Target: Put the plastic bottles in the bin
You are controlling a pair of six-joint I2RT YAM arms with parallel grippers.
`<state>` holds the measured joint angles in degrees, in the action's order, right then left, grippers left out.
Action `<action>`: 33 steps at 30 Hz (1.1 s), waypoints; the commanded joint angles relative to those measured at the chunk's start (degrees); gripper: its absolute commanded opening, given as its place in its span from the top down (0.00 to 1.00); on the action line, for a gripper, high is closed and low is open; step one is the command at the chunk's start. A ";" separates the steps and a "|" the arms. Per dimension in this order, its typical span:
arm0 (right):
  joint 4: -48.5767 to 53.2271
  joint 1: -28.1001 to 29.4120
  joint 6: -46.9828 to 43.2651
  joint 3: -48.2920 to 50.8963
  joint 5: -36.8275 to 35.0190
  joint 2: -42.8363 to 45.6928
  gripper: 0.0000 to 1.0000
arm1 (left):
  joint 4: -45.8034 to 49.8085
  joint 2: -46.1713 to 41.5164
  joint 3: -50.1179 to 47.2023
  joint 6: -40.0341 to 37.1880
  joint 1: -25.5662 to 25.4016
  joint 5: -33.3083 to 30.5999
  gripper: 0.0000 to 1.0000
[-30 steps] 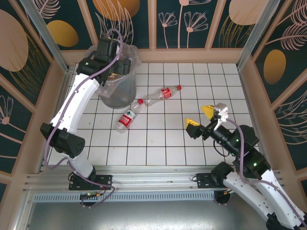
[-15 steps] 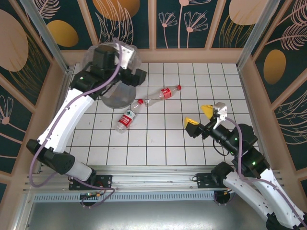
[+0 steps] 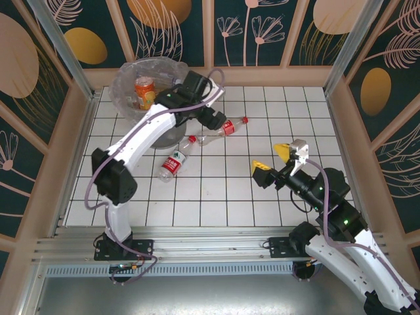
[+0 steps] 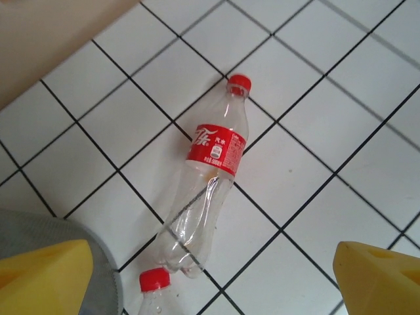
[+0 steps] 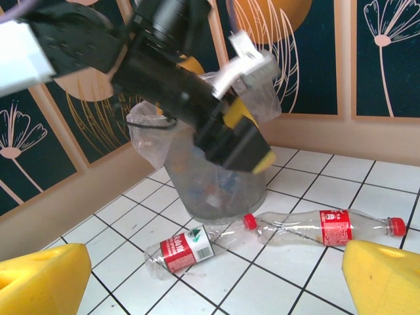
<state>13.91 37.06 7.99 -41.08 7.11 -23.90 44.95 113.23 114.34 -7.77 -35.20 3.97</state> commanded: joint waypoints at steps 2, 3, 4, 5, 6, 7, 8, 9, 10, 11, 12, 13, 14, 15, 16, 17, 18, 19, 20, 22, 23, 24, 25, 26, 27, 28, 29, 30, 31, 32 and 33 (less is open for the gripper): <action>-0.73 -0.51 0.98 0.34 0.66 -0.25 0.01 | 4.20 5.89 4.88 -3.71 -0.17 -2.85 0.05; -0.73 -0.55 1.08 0.34 0.62 -0.33 0.01 | 4.11 7.11 5.59 -3.82 -0.16 -2.88 0.06; -0.73 -0.50 1.15 0.35 0.62 -0.31 0.01 | 4.09 8.30 6.15 -4.00 -0.19 -2.90 0.05; -0.74 -0.51 1.02 0.37 0.71 -0.40 0.01 | 4.09 9.55 6.77 -4.10 -0.20 -3.06 0.06; -0.79 -0.59 1.02 0.31 0.71 -0.46 0.01 | 4.22 11.01 7.47 -4.20 -0.22 -3.48 0.06; -0.73 -0.66 1.00 0.24 0.71 -0.60 0.01 | 4.43 12.19 8.05 -4.30 -0.18 -3.87 0.06; -0.72 -0.64 1.06 0.24 0.78 -0.61 0.01 | 4.45 13.54 8.68 -4.32 -0.22 -4.03 0.06; -0.64 -0.61 1.04 0.22 0.88 -0.62 0.01 | 4.45 14.66 9.04 -4.21 -0.18 -3.97 0.06; -0.64 -0.62 0.99 0.21 0.88 -0.61 0.01 | 4.40 15.47 9.14 -4.19 -0.20 -3.65 0.06; -0.56 -0.60 1.04 0.21 0.88 -0.70 0.01 | 4.45 16.31 9.14 -4.26 -0.17 -3.36 0.06; -0.59 -0.67 1.02 0.23 0.88 -0.69 0.01 | 4.45 17.08 9.14 -4.35 -0.18 -3.09 0.06; -0.53 -0.67 1.04 0.21 0.88 -0.63 0.01 | 4.45 17.72 9.14 -4.57 -0.17 -2.84 0.06; -0.56 -0.67 1.02 0.23 0.88 -0.61 0.01 | 4.45 18.37 9.21 -4.64 -0.17 -2.90 0.06; -0.55 -0.72 1.06 0.21 0.89 -0.66 0.01 | 4.45 18.96 9.14 -4.80 -0.17 -3.05 0.06; -0.55 -0.72 1.01 0.21 0.97 -0.63 0.01 | 4.45 19.44 9.06 -4.93 -0.19 -3.19 0.06; -0.55 -0.69 1.02 0.24 0.97 -0.64 0.01 | 4.45 19.94 8.97 -4.97 -0.15 -3.20 0.06; -0.55 -0.68 1.02 0.24 1.05 -0.71 0.01 | 4.44 20.47 8.87 -5.02 -0.18 -3.12 0.06; -0.55 -0.67 1.04 0.21 1.06 -0.75 0.01 | 4.40 20.98 8.79 -5.06 -0.20 -3.14 0.06; -0.55 -0.68 1.03 0.29 1.14 -0.76 0.01 | 4.45 21.50 8.79 -5.02 -0.17 -3.20 0.06; -0.42 -0.75 0.97 0.21 1.13 -0.95 0.01 | 4.45 22.59 8.66 -5.07 -0.22 -3.89 0.06; -0.36 -0.72 0.97 0.21 1.15 -0.94 0.01 | 4.41 23.11 8.44 -5.15 -0.15 -4.47 0.06; -0.42 -0.73 0.92 0.21 1.23 -0.96 0.01 | 4.45 23.50 8.12 -5.15 -0.18 -4.95 0.06; -0.40 -0.78 0.98 0.25 1.31 -0.95 0.01 | 4.45 23.88 7.71 -5.23 -0.16 -5.42 0.07; -0.32 -0.76 0.97 0.22 1.37 -0.97 0.01 | 4.24 24.13 7.22 -5.15 -0.22 -5.67 0.07; -0.37 -0.77 0.94 0.23 1.32 -1.04 0.01 | 3.98 24.30 6.72 -5.17 -0.18 -5.68 0.08; -0.37 -0.81 0.95 0.26 1.32 -1.05 0.01 | 3.77 24.30 6.31 -5.15 -0.20 -5.63 0.08; -0.37 -0.78 0.97 0.23 1.32 -1.13 0.01 | 3.43 24.32 5.73 -5.24 -0.17 -5.68 0.09; -0.33 -0.77 0.98 0.22 1.33 -1.09 0.01 | 3.22 24.32 5.38 -5.25 -0.16 -5.92 0.10; -0.33 -0.81 0.97 0.22 1.41 -1.22 0.01 | 3.13 24.49 5.20 -5.20 -0.14 -6.08 0.12; -0.35 -0.76 0.98 0.27 1.50 -1.22 0.01 | 3.08 24.58 5.19 -5.11 -0.17 -6.46 0.14; -0.37 -0.77 0.91 0.23 1.58 -1.23 0.01 | 2.96 24.67 5.02 -5.01 -0.22 -6.41 0.17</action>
<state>13.93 36.73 7.99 -41.08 7.55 -24.80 48.16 136.68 119.98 -12.27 -35.42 -1.15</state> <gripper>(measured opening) 0.990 0.852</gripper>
